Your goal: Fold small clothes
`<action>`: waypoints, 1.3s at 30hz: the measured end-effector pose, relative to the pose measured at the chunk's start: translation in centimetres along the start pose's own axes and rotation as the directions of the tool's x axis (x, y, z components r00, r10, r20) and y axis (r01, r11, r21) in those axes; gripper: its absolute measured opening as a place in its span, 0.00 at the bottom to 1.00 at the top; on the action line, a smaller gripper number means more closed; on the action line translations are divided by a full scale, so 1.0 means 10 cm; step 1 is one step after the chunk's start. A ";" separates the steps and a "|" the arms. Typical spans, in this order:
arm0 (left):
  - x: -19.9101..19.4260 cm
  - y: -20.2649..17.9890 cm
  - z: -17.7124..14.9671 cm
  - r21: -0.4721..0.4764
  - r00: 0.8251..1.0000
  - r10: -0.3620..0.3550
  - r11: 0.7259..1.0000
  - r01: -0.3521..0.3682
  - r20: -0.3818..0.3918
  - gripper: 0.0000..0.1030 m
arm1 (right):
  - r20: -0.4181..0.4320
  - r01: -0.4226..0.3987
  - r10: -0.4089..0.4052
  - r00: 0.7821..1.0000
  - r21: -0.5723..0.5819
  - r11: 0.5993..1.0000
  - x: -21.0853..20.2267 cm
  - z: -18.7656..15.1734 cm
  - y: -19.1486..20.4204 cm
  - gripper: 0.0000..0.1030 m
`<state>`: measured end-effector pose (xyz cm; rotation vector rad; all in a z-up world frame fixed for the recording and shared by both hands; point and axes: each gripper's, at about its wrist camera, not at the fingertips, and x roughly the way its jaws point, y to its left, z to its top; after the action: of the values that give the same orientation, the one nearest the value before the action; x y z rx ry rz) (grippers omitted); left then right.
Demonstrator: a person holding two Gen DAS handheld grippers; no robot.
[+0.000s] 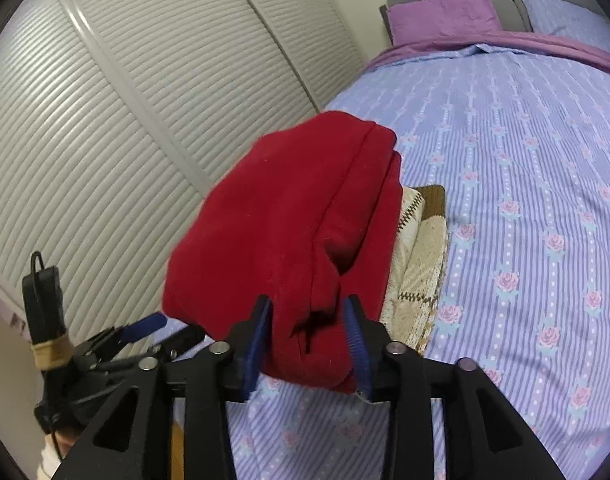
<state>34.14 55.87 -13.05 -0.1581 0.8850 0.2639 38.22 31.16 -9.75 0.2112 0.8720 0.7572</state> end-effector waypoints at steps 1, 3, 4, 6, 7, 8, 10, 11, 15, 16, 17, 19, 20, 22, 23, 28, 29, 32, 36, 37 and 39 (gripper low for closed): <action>-0.08 -0.03 -0.04 -0.003 1.000 0.011 1.000 -0.011 0.007 0.76 | 0.010 0.018 -0.018 1.000 0.003 1.000 -0.04 -0.02 -0.01 0.60; -0.26 -0.13 -0.13 0.000 0.999 0.042 0.999 -0.042 0.016 0.80 | 0.054 0.049 -0.049 0.997 0.004 0.999 -0.19 -0.06 -0.06 0.69; -0.34 -0.18 -0.16 -0.001 0.997 0.067 0.998 -0.067 0.025 0.84 | 0.072 0.062 -0.062 0.995 -0.001 0.998 -0.27 -0.08 -0.08 0.72; -0.53 -0.35 -0.25 0.023 0.995 0.088 0.996 -0.089 0.039 0.88 | 0.091 0.104 -0.103 0.991 -0.008 0.995 -0.45 -0.13 -0.16 0.77; -0.62 -0.44 -0.30 0.039 0.994 0.098 0.994 -0.099 0.046 0.88 | 0.095 0.132 -0.131 0.987 -0.006 0.991 -0.55 -0.16 -0.20 0.78; -0.68 -0.53 -0.32 0.052 0.993 0.107 0.993 -0.109 0.048 0.89 | 0.108 0.155 -0.154 0.982 -0.006 0.988 -0.69 -0.21 -0.27 0.78; -0.83 -0.72 -0.40 0.072 0.991 0.119 0.990 -0.123 0.061 0.89 | 0.114 0.192 -0.189 0.975 -0.020 0.981 -0.90 -0.29 -0.37 0.79; -0.93 -0.85 -0.44 0.081 0.991 0.111 0.990 -0.118 0.079 0.90 | 0.122 0.210 -0.205 0.971 -0.030 0.977 -1.04 -0.34 -0.43 0.79; -1.31 -1.29 -0.59 0.104 0.986 0.064 0.991 -0.080 0.152 0.94 | 0.159 0.295 -0.288 0.944 -0.024 0.955 -1.70 -0.53 -0.64 0.79; -1.41 -1.40 -0.63 0.109 0.984 0.054 0.991 -0.074 0.172 0.96 | 0.173 0.317 -0.308 0.936 -0.025 0.948 -1.87 -0.58 -0.68 0.79; -1.54 -1.54 -0.67 0.118 0.980 0.043 0.991 -0.067 0.197 0.96 | 0.194 0.338 -0.326 0.925 -0.030 0.941 -2.08 -0.64 -0.72 0.79; -1.75 -1.75 -0.74 0.140 0.973 0.004 0.989 -0.037 0.229 0.98 | 0.232 0.388 -0.369 0.900 -0.043 0.921 -2.45 -0.76 -0.77 0.83; -1.86 -1.88 -0.79 0.154 0.970 -0.013 0.988 -0.026 0.242 0.98 | 0.251 0.413 -0.389 0.886 -0.048 0.910 -2.66 -0.83 -0.80 0.85; -2.08 -2.16 -0.89 0.190 0.962 -0.050 0.982 -0.002 0.269 0.99 | 0.276 0.445 -0.416 0.866 -0.048 0.894 -2.99 -0.95 -0.88 0.88; -2.15 -2.28 -0.93 0.203 0.959 -0.056 0.979 -0.002 0.278 0.99 | 0.283 0.453 -0.422 0.861 -0.051 0.890 -3.16 -1.00 -0.92 0.89; -2.59 -2.87 -1.24 0.263 0.932 -0.120 0.964 0.027 0.342 1.00 | 0.297 0.498 -0.470 0.831 -0.025 0.867 -3.86 -1.31 -1.10 0.89; -2.64 -2.95 -1.29 0.269 0.928 -0.134 0.962 0.038 0.348 1.00 | 0.300 0.506 -0.477 0.826 -0.025 0.862 -3.99 -1.38 -1.13 0.89; -2.79 -3.21 -1.46 0.299 0.917 -0.206 0.949 0.101 0.343 1.00 | 0.309 0.543 -0.509 0.803 -0.027 0.840 -4.34 -1.58 -1.18 0.89; -2.96 -3.51 -1.70 0.338 0.899 -0.255 0.932 0.131 0.355 1.00 | 0.336 0.564 -0.532 0.777 0.006 0.826 -4.72 -1.86 -1.25 0.89; -3.00 -3.58 -1.75 0.344 0.895 -0.259 0.930 0.129 0.362 1.00 | 0.348 0.569 -0.537 0.769 0.011 0.822 -4.82 -1.93 -1.25 0.89; -3.06 -3.66 -1.83 0.348 0.891 -0.276 0.926 0.147 0.360 1.00 | 0.364 0.587 -0.552 0.750 0.020 0.810 -4.98 -2.03 -1.26 0.89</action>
<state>12.77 11.43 0.46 0.0946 0.4794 -0.0564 9.06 -14.28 1.98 -0.0163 0.5022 0.1652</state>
